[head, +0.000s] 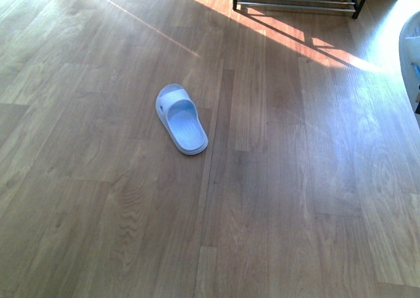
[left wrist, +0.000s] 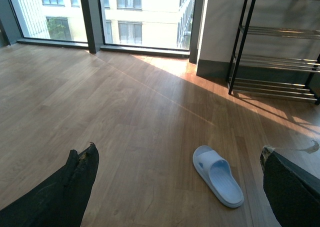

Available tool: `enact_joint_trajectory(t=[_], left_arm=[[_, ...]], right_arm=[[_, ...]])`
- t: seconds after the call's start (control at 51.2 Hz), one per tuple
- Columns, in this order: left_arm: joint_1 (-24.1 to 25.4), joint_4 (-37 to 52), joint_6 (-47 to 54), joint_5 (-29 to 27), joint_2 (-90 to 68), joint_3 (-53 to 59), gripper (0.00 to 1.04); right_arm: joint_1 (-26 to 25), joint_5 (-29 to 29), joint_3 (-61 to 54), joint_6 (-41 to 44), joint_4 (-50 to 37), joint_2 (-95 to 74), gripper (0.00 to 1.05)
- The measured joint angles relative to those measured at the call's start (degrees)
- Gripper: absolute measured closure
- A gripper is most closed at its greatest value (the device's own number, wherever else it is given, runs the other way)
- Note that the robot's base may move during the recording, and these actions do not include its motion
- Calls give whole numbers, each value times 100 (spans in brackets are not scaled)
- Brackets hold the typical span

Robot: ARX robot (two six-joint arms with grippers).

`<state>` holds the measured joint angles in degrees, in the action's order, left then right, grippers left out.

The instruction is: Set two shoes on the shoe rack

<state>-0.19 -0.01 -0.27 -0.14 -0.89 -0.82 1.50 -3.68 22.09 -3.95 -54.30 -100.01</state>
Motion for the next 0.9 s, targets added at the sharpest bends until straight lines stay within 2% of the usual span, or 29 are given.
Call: enact_joint_trajectory(t=[0.898], left_arm=[[0, 0, 0, 13, 0, 0, 9]], right_arm=[[-13, 22, 9, -7, 0, -2, 103]])
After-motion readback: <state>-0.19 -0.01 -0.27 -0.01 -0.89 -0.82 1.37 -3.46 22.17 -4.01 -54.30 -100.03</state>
